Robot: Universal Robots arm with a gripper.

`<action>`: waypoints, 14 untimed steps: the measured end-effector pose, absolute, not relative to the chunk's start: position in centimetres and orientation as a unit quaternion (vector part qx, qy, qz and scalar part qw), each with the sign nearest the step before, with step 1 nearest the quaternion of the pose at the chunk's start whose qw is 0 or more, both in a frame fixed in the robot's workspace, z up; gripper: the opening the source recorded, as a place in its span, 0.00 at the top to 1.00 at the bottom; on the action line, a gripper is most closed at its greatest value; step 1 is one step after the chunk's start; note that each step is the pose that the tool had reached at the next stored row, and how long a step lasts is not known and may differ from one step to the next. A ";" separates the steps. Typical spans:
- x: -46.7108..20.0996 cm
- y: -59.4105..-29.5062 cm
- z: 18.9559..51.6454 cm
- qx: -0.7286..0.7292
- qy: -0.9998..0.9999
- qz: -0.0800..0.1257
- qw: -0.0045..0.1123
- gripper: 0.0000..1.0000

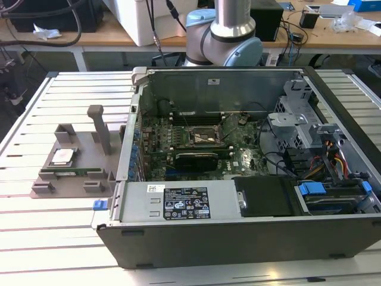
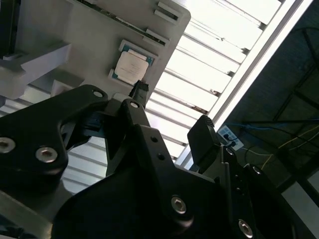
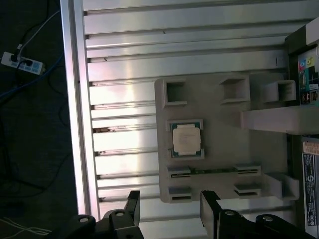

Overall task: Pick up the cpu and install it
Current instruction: 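Pick up the cpu and move it towards the insertion slot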

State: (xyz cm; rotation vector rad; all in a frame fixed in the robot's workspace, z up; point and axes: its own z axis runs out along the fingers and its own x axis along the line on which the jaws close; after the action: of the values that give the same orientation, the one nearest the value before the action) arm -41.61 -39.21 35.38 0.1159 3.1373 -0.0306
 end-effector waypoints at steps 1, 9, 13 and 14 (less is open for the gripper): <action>-41.6 -39.2 35.3 0.037 0.999 -0.010 0.001 0.40; -41.5 -39.2 34.4 0.037 0.999 -0.010 0.000 0.40; -41.5 -39.2 33.9 0.037 0.999 -0.010 0.000 0.40; -41.5 -39.2 33.8 0.037 0.999 -0.010 0.000 0.40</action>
State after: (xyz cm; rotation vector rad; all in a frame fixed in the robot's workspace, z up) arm -41.47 -39.20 33.84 0.1159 3.1390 -0.0307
